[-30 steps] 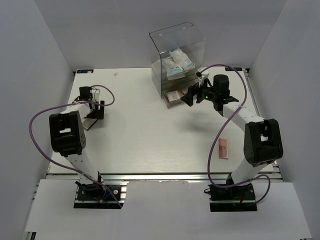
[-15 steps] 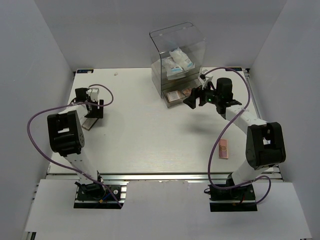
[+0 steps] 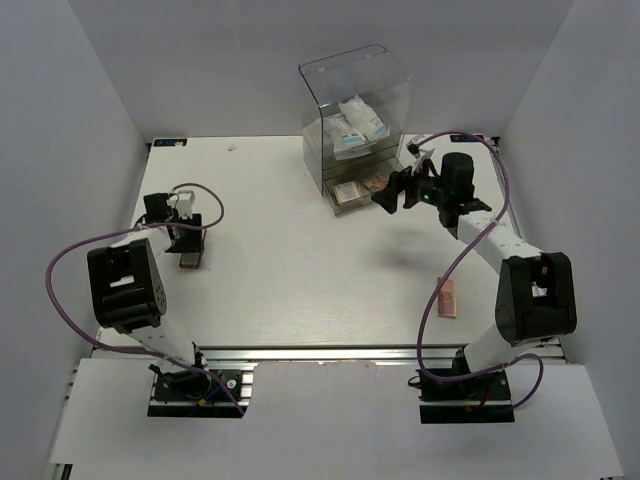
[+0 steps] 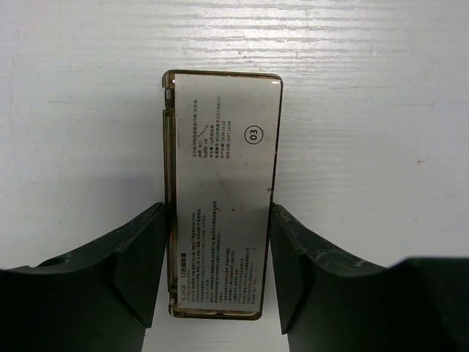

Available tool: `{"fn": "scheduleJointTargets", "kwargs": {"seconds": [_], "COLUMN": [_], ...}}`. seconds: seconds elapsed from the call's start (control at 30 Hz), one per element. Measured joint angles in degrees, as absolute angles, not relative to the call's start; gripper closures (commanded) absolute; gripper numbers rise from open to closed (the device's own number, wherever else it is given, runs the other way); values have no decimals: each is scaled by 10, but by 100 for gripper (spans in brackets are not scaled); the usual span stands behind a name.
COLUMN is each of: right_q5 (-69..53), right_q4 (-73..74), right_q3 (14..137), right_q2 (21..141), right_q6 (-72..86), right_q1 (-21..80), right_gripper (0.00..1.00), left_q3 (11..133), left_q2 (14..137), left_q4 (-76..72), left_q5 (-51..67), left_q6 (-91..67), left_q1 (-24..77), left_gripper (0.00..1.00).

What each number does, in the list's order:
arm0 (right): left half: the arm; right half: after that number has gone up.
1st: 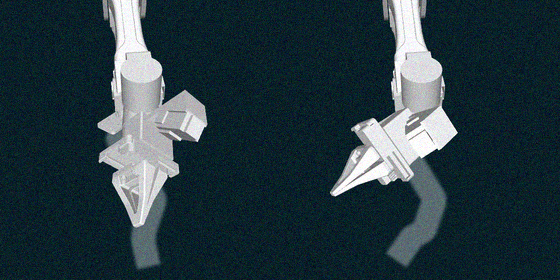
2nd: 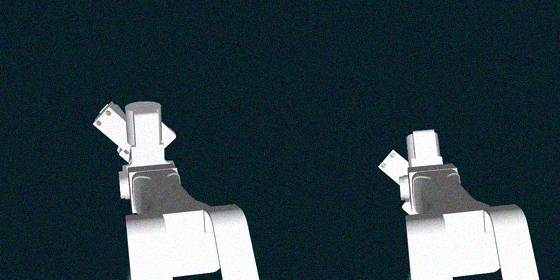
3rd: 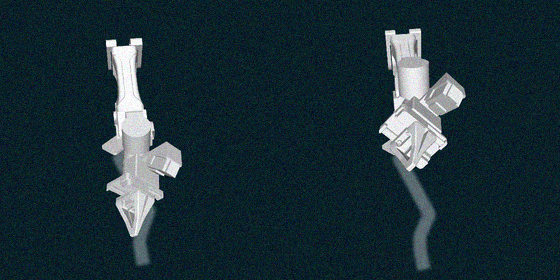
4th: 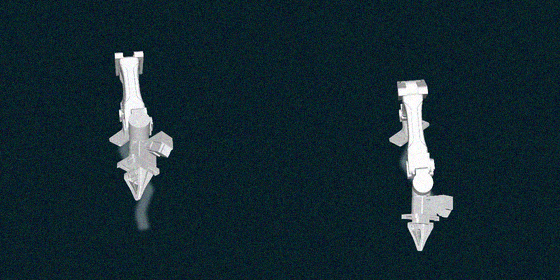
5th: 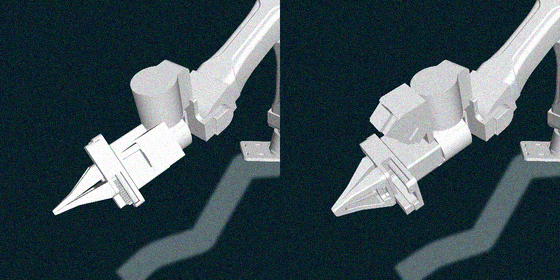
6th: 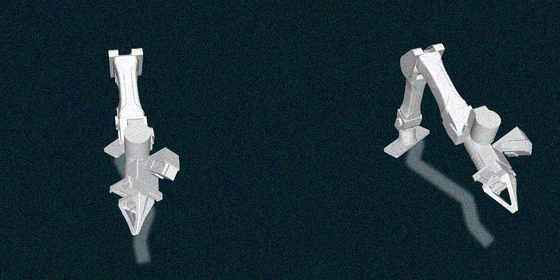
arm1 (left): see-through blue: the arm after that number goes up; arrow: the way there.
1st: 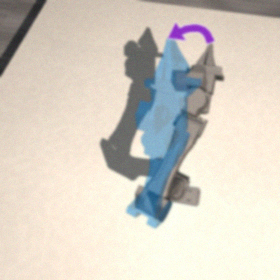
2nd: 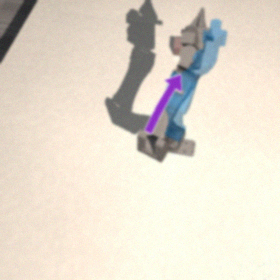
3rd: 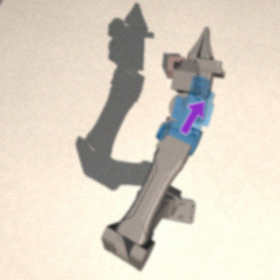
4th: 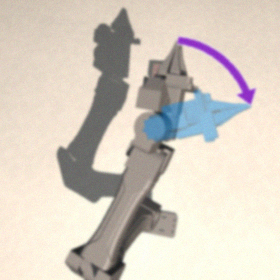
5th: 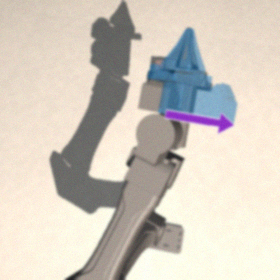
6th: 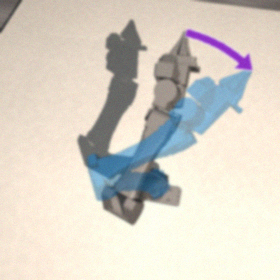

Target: Organize the makeup

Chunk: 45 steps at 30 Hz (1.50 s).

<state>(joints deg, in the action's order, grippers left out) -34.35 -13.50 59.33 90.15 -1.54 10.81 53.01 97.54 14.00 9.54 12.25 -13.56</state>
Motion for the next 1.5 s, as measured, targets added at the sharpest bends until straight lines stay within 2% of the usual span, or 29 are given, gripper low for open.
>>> {"fn": "scheduleJointTargets", "kwargs": {"seconds": [0.1, 0.27, 0.5, 0.57, 0.67, 0.7, 0.83, 0.97, 1.13, 1.3, 1.37, 1.43, 1.47, 1.5], "right_q5": [-346, -347, -346, -353, -386, -395, -409, -411, -412, -414, -414, -414, -416, -417], "right_q4": [-135, -132, -112, -99, -88, -84, -73, -72, -73, -73, -72, -69, -67, -64], "right_q3": [591, 582, 572, 572, 573, 573, 573, 573, 564, 535, 526, 519, 517, 515], "right_q2": [891, 867, 846, 846, 845, 845, 845, 842, 818, 791, 786, 783, 782, 782], "right_q6": [-15, -19, -46, -57, -65, -63, -49, -49, -49, -51, -53, -56, -58, -60], "right_q1": [106, 98, 78, 68, 35, 22, -21, -41, -51, -64, -67, -68, -68, -67], "right_gripper": [11, 11, 12, 25, 90, 100, 100, 100, 100, 99, 96, 86, 81, 69], "left_q3": [520, 487, 461, 461, 468, 476, 569, 717, 875, 984, 1022, 1056, 1070, 1082], "left_q2": [967, 927, 795, 766, 758, 768, 863, 997, 1130, 1231, 1268, 1305, 1321, 1337], "left_q4": [134, 129, 85, 53, 3, -9, -22, -1, 21, 21, 18, 16, 14, 13], "left_q5": [103, 117, 135, 144, 142, 141, 140, 142, 140, 103, 81, 60, 48, 35], "left_q6": [105, 72, 49, 38, 29, 30, 57, 119, 193, 249, 263, 274, 277, 280], "left_q1": [-135, -113, 55, 106, 170, 192, 266, 317, 348, 364, 369, 373, 375, 377], "left_gripper": [70, 77, 79, 78, 79, 79, 78, 78, 77, 74, 71, 66, 59, 53]}}
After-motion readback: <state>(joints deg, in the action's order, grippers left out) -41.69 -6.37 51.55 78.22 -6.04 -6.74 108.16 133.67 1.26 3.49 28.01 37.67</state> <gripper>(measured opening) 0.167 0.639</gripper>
